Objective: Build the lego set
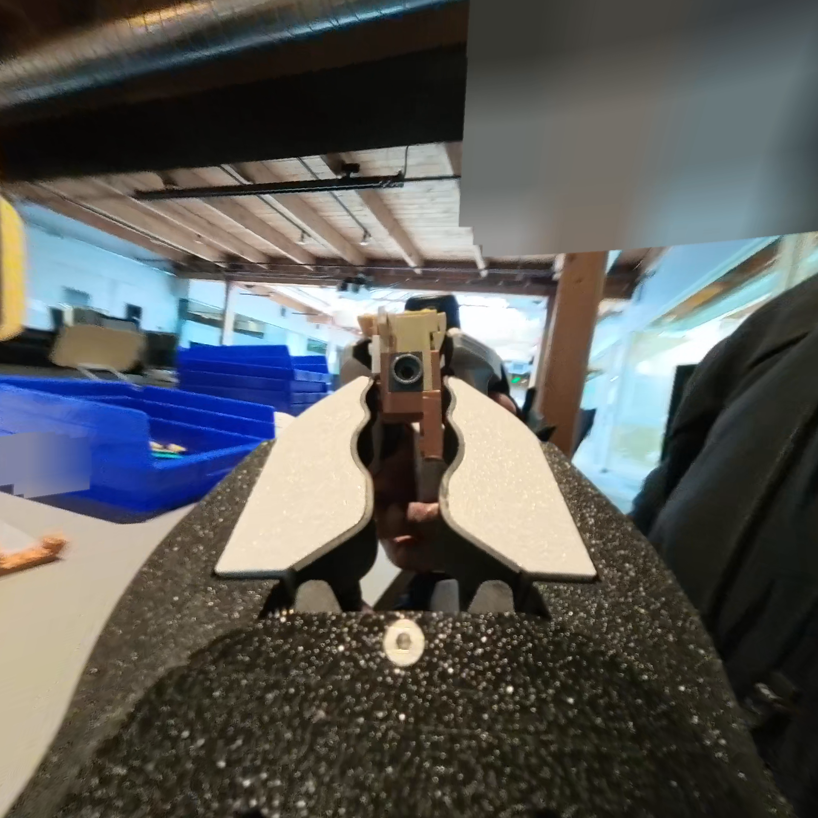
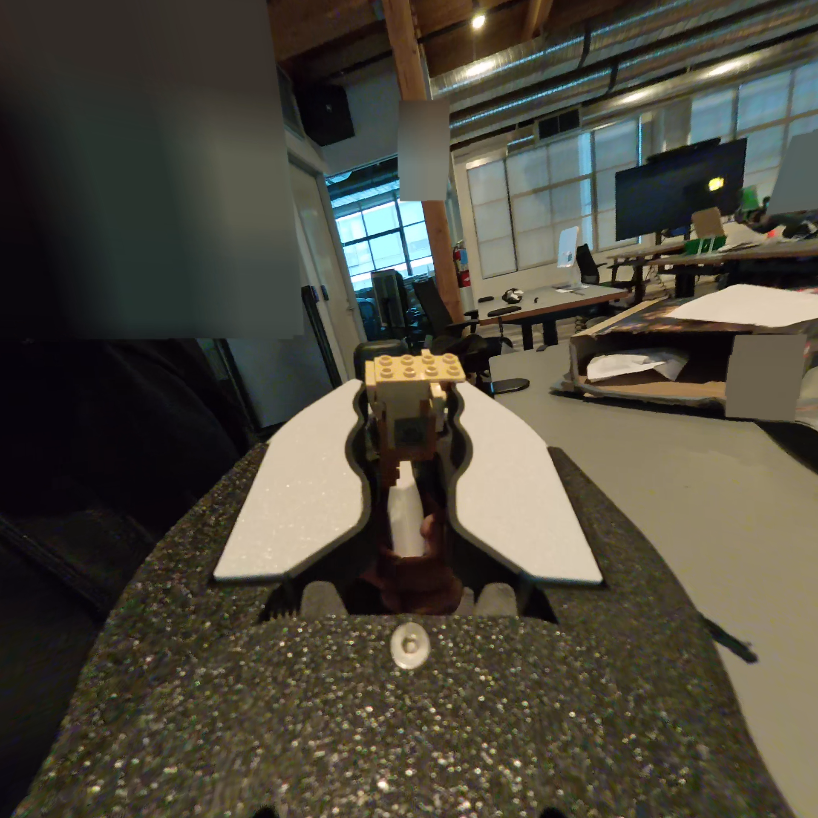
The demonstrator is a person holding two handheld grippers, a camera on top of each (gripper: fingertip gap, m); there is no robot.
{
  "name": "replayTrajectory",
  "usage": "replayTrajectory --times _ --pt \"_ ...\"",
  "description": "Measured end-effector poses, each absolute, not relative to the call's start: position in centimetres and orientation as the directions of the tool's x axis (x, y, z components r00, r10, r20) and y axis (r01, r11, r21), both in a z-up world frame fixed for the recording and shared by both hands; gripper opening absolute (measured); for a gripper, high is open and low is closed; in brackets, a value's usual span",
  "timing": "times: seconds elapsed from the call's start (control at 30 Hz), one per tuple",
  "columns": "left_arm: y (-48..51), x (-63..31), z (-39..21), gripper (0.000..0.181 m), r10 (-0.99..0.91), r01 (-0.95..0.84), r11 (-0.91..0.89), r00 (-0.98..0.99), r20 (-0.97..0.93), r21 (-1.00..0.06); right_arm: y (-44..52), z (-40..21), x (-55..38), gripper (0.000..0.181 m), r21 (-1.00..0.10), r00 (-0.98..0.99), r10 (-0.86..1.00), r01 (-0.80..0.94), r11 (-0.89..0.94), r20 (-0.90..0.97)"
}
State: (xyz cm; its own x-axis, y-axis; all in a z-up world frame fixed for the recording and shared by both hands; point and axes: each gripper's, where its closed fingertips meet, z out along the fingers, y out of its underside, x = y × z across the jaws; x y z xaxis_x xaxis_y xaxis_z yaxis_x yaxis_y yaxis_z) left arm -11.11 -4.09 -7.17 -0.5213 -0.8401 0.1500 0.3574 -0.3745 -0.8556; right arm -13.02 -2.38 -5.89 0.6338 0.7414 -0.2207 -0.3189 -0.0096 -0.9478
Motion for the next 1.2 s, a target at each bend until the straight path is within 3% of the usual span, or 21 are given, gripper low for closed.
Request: replayTrajectory --times 0.8,1.1,1.2 --pt "-4.5 -11.0 -7.6 0.026 -0.882 0.402 -0.312 -0.459 0.105 -0.861 -2.5 -6.3 -12.9 0.032 -0.961 0.665 0.726 -0.275 0.021 -0.175" --pt "-3.8 -10.1 -7.6 0.026 -0.944 0.384 -0.22 -0.314 0.097 -0.897 -2.1 -6.2 -11.9 0.034 -0.932 0.663 0.716 -0.358 0.047 -0.219" --pt "-3.1 -10.2 -7.2 0.026 -0.967 0.389 -0.163 -0.245 0.069 -0.907 -2.1 -6.5 -11.3 0.046 -0.924 0.656 0.714 -0.381 0.037 -0.242"
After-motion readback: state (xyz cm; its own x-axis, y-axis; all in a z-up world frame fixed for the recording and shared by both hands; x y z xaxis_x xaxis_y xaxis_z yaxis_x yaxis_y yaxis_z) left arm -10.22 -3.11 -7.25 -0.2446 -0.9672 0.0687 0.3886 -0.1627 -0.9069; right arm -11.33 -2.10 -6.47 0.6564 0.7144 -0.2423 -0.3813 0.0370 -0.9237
